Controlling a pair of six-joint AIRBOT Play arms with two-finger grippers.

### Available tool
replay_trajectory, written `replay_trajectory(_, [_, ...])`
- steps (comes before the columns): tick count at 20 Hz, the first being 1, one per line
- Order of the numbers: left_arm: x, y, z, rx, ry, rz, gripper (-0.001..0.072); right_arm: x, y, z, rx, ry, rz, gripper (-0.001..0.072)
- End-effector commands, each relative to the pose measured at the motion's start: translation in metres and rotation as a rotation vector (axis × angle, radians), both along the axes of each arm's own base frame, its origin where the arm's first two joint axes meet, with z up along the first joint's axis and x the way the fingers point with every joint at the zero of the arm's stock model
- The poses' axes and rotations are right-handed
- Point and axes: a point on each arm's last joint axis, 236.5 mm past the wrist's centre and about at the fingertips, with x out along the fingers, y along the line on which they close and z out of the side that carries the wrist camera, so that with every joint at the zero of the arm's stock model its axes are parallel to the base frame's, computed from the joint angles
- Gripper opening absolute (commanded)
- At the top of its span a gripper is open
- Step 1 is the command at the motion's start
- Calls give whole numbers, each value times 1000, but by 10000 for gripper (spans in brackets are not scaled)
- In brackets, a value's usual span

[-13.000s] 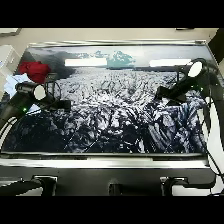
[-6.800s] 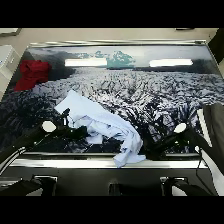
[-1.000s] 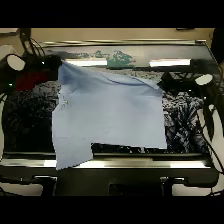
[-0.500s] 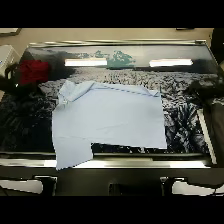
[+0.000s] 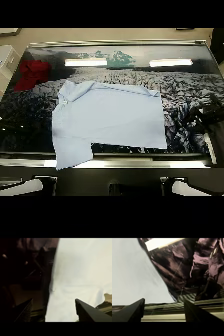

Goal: Fold the clothes and pants, and hang the long-sleeved shirts on hangers.

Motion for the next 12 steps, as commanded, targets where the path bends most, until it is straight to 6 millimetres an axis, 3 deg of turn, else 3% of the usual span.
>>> replay_trajectory(1, [-9, -21, -21, -63, -13, -21, 555, -9, 14, 0, 60, 24, 1, 544])
replay_trajectory(7, [4, -47, -30, -68, -41, -82, 494, -9, 16, 1, 70, 22, 1, 537])
replay_trajectory(10, [8, -52, -32, -48, -46, -87, 79, -15, 20, 0, 78, 35, 38, 534])
replay_trajectory(11, [6, -54, -31, -58, -43, -99, 27, -23, 22, -6, 64, 65, 60, 534])
replay_trajectory(12, [3, -55, -29, -67, -37, -108, 26, -33, 24, -17, 35, 100, 87, 537])
